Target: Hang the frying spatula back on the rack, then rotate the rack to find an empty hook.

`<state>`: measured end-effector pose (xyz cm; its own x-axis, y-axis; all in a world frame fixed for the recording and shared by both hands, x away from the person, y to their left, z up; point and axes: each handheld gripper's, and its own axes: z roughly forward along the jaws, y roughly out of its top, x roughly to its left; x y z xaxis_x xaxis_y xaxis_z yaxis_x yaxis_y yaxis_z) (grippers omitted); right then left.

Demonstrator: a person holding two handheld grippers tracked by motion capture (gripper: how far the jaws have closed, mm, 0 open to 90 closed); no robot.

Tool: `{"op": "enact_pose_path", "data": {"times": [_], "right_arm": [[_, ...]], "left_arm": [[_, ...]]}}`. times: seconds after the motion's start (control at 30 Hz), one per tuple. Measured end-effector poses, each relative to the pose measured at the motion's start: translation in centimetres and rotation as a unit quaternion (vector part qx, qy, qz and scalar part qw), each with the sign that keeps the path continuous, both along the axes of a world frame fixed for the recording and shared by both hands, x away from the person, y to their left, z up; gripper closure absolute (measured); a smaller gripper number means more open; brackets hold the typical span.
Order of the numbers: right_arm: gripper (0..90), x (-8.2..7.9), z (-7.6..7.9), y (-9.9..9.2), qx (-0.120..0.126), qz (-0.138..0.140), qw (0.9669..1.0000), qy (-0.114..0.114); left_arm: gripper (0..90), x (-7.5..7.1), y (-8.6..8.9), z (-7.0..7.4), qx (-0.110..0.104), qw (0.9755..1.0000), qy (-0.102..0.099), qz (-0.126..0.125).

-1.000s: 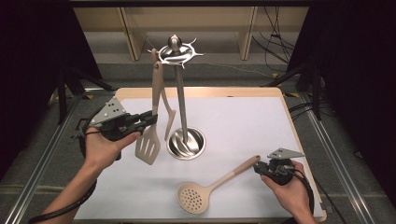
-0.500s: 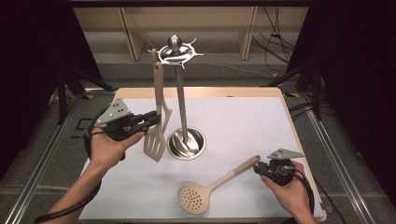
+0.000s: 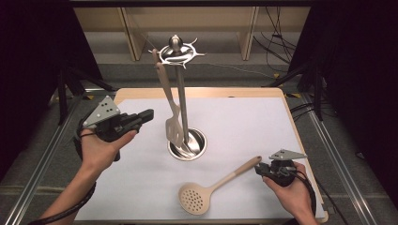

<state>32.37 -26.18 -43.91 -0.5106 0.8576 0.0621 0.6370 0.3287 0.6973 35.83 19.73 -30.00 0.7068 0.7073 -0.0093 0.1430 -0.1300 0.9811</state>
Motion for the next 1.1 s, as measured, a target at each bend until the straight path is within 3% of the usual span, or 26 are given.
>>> {"op": "enact_pose_path", "data": {"times": [0.07, 0.1, 0.17, 0.23, 0.27, 0.3, 0.43, 0.53, 0.57, 0.6, 0.63, 0.7, 0.73, 0.77, 0.9, 0.93, 0.97, 1.03, 1.07, 1.1], "right_arm": [[74.3, -0.1, 0.0, 0.0, 0.003, -0.005, 0.9999, 0.010], [74.5, 0.1, -0.1, -0.2, -0.003, 0.004, 1.0000, -0.004], [74.6, 0.0, 0.0, -0.2, 0.000, 0.000, 1.0000, 0.001], [74.8, 0.2, -0.2, -0.2, 0.003, 0.016, 0.9998, -0.013], [74.9, -0.1, 0.0, 0.0, 0.011, -0.004, 0.9999, 0.009], [74.9, -0.1, 0.1, 0.0, 0.000, -0.006, 1.0000, 0.006], [75.1, -0.1, 0.2, 0.2, 0.002, 0.000, 1.0000, 0.000], [75.3, -0.3, 0.4, 0.4, 0.006, -0.006, 0.9999, 0.011], [75.3, -0.1, 0.2, 0.4, 0.003, 0.007, 1.0000, -0.003], [75.3, -0.4, 0.3, 0.5, 0.006, -0.006, 0.9999, 0.008], [75.4, -0.2, 0.2, 0.4, -0.003, 0.005, 1.0000, -0.005], [75.5, -0.1, 0.1, 0.3, 0.000, 0.005, 1.0000, -0.005], [75.5, -0.1, 0.1, 0.3, 0.003, 0.004, 1.0000, -0.005], [75.5, -0.3, 0.2, 0.4, 0.007, -0.008, 0.9998, 0.015], [75.6, 0.1, 0.1, 0.1, 0.004, 0.004, 1.0000, 0.000], [75.6, -0.1, 0.1, 0.2, 0.001, -0.003, 0.9999, 0.012], [75.6, 0.1, 0.0, 0.2, 0.001, 0.003, 1.0000, -0.004], [75.6, 0.0, 0.2, 0.4, 0.005, -0.003, 1.0000, 0.006], [75.7, 0.2, 0.2, 0.4, 0.001, 0.005, 1.0000, 0.001], [75.7, -0.1, 0.3, 0.6, 0.004, -0.005, 0.9999, 0.013]], "left_arm": [[89.3, -0.3, 0.0, 0.6, -0.005, 1.0000, -0.005, 0.001], [89.4, -0.4, -0.1, 0.8, -0.010, 0.9999, -0.008, 0.001], [89.4, -0.6, -0.1, 1.2, -0.021, 0.9996, -0.017, 0.008], [89.5, -0.7, 0.0, 1.6, -0.030, 0.9991, -0.027, 0.013], [89.5, -0.7, 0.0, 1.9, -0.033, 0.9989, -0.032, 0.013], [89.5, -0.8, 0.0, 2.0, -0.038, 0.9987, -0.032, 0.012], [89.5, -0.9, 0.1, 3.0, -0.050, 0.9979, -0.039, 0.012], [89.5, -0.9, -0.1, 3.7, -0.056, 0.9975, -0.042, 0.009], [89.5, -0.9, -0.2, 4.0, -0.059, 0.9973, -0.043, 0.009], [89.5, -0.9, -0.3, 4.2, -0.061, 0.9971, -0.045, 0.008], [89.5, -0.9, -0.4, 4.4, -0.063, 0.9969, -0.046, 0.007], [89.5, -0.9, -0.7, 4.9, -0.068, 0.9965, -0.048, 0.004], [89.5, -0.9, -0.8, 5.1, -0.069, 0.9963, -0.051, 0.003], [89.5, -0.9, -1.0, 5.4, -0.069, 0.9961, -0.054, 0.002], [89.5, -1.0, -1.7, 6.5, -0.069, 0.9958, -0.060, -0.008], [89.5, -0.9, -2.0, 6.8, -0.066, 0.9960, -0.060, -0.011], [89.5, -0.9, -2.1, 6.9, -0.065, 0.9959, -0.061, -0.013], [89.5, -0.7, -2.4, 7.4, -0.062, 0.9959, -0.064, -0.014], [89.5, -0.5, -2.6, 7.7, -0.063, 0.9958, -0.065, -0.015], [89.5, -0.4, -2.7, 7.9, -0.064, 0.9956, -0.066, -0.014]]}}
